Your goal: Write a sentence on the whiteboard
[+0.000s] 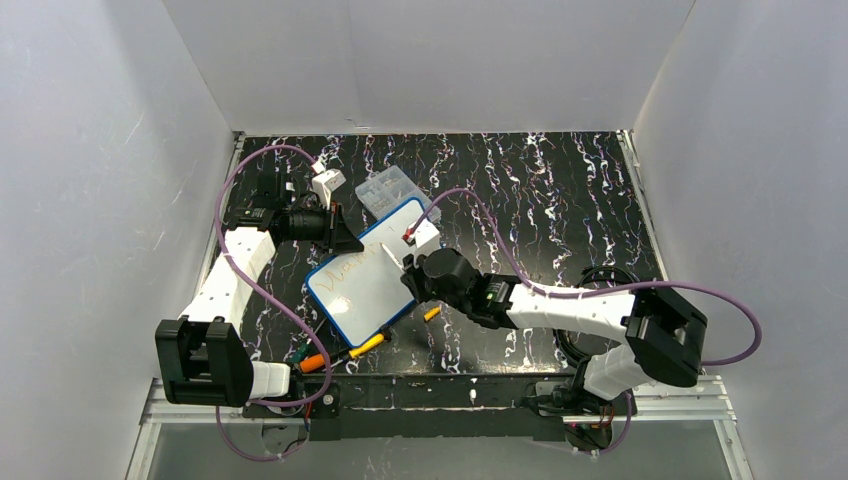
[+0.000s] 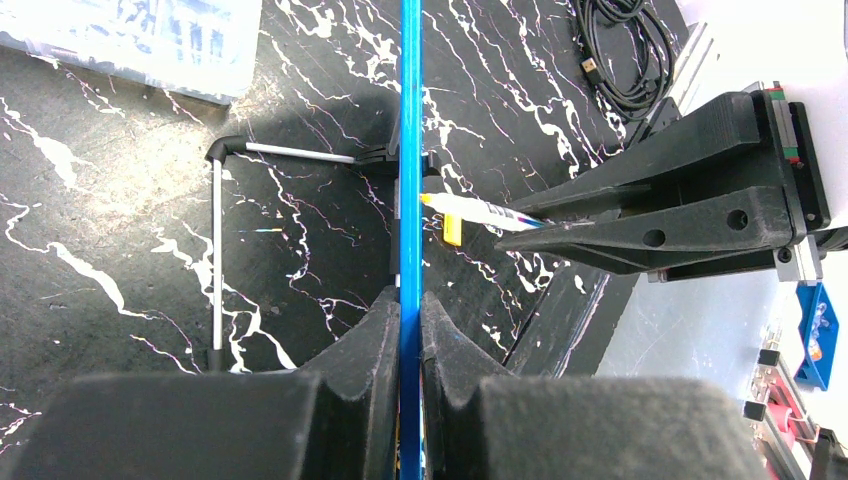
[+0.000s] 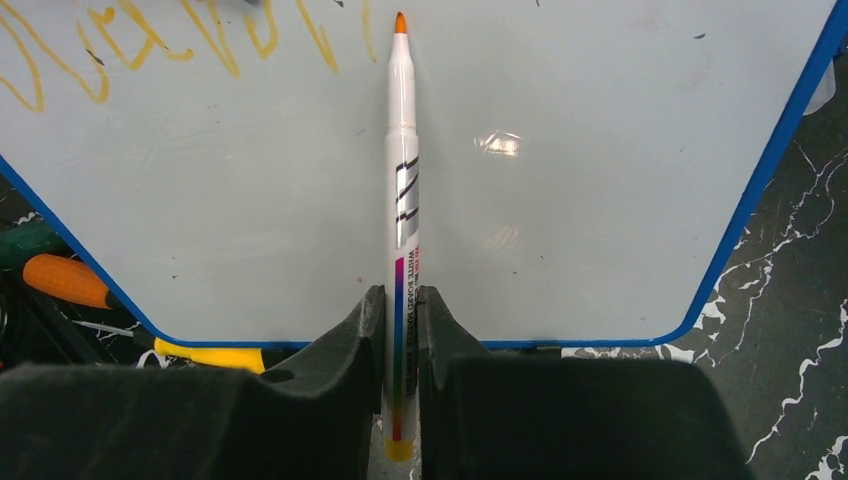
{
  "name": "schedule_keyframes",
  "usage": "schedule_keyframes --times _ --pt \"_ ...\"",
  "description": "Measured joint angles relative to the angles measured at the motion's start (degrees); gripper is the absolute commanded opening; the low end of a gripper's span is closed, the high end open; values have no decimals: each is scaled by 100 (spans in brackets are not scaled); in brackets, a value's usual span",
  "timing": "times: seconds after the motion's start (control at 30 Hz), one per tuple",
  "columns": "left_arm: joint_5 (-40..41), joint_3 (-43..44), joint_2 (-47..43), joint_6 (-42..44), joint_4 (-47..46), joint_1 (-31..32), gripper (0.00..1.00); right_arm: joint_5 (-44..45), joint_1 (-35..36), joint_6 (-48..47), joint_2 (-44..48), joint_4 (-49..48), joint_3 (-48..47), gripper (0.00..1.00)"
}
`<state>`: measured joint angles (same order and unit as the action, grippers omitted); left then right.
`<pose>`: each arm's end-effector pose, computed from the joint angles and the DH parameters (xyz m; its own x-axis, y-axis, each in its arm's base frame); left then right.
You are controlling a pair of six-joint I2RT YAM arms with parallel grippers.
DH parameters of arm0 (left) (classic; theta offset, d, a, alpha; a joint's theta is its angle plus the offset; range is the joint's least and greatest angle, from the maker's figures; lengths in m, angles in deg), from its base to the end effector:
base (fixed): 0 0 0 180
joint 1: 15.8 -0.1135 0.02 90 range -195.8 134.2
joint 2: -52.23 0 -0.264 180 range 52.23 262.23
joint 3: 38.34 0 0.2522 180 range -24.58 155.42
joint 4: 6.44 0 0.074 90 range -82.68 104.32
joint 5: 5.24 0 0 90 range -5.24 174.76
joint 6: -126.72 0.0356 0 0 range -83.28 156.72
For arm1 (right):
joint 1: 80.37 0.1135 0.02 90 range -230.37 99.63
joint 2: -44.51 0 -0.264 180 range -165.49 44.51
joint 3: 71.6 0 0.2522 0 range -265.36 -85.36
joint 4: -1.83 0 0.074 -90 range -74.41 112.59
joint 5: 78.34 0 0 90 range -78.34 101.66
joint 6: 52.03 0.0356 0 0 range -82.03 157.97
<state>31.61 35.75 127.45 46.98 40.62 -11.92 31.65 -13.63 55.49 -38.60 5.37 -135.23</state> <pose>0.2658 -0.0466 0.2927 -0.6297 0.1498 -0.7622 0.6961 0.5443 -0.4682 0.1395 0.2938 0.2495 -0.3698 -0.1439 -0.9179 -0.6583 0.7377 0.1496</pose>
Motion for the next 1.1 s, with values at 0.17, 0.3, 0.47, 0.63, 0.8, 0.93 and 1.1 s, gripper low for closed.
schedule_keyframes --times 0.17,0.3,0.47,0.63,0.8,0.93,1.1 --pt "4 0 0 0 -2 0 0 -39 -2 -17 -79 -22 -61 1" --pt "2 0 0 -2 -2 0 0 -48 -22 -13 -109 -17 -63 1" --pt "4 0 0 0 -2 0 0 -63 -118 33 -122 11 -63 1" --pt "2 0 0 0 -2 0 0 -63 -229 44 -122 26 -63 1" --pt "2 0 0 0 -2 0 0 -70 -256 35 -122 24 -63 1" --pt "0 0 0 -2 -2 0 0 -90 -256 24 -63 26 -61 1" --pt "-2 0 0 -26 -7 0 0 -101 -256 -20 101 17 -63 1"
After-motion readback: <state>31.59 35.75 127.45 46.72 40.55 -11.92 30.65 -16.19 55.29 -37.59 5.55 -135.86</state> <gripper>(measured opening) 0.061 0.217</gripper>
